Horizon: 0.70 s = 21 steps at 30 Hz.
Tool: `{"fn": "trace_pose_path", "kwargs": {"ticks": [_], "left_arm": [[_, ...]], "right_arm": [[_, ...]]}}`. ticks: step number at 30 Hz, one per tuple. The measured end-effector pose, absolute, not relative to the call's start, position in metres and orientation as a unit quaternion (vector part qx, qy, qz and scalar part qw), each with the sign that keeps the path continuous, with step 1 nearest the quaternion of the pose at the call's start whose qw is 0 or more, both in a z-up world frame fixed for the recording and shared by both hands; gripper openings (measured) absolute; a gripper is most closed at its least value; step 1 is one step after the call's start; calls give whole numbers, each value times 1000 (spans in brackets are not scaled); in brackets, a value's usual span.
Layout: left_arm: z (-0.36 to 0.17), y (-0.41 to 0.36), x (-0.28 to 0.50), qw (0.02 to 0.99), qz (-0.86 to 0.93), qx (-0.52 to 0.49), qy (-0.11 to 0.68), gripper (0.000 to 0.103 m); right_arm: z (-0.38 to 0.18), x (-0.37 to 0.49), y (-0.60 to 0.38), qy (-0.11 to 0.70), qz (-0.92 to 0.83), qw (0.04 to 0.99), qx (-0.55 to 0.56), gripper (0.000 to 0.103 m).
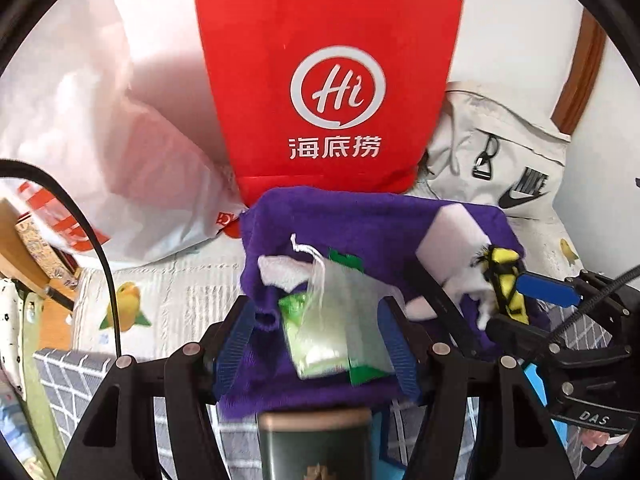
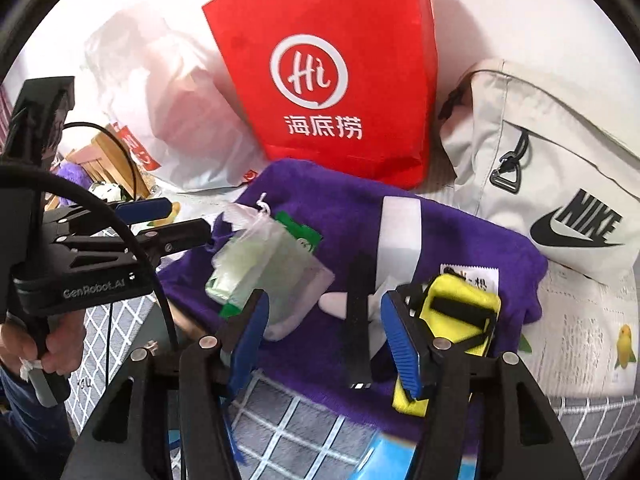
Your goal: Organize soft objects
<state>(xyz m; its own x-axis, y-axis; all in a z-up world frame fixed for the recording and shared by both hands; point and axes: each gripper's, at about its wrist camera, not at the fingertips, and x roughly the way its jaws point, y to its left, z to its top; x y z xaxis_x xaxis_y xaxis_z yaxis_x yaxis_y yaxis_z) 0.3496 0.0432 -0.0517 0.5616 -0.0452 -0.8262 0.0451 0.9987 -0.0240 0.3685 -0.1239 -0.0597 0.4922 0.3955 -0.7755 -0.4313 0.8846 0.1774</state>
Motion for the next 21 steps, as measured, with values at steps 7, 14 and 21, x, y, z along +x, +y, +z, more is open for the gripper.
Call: {"fn": "trace_pose_path", "kwargs": {"ticks": [7, 14, 21], "left_arm": [[-33, 39, 285, 893, -33, -7, 449, 62], [-21, 31, 213, 903, -26, -2, 428, 74], [-13, 17, 150, 914, -19, -2, 406, 82]], "right_arm": [[-47, 314, -126, 432, 229, 872, -2, 63], [-39, 245, -138, 413, 213, 885, 7, 73], [-33, 177, -151, 392, 191, 900, 17, 84]]}}
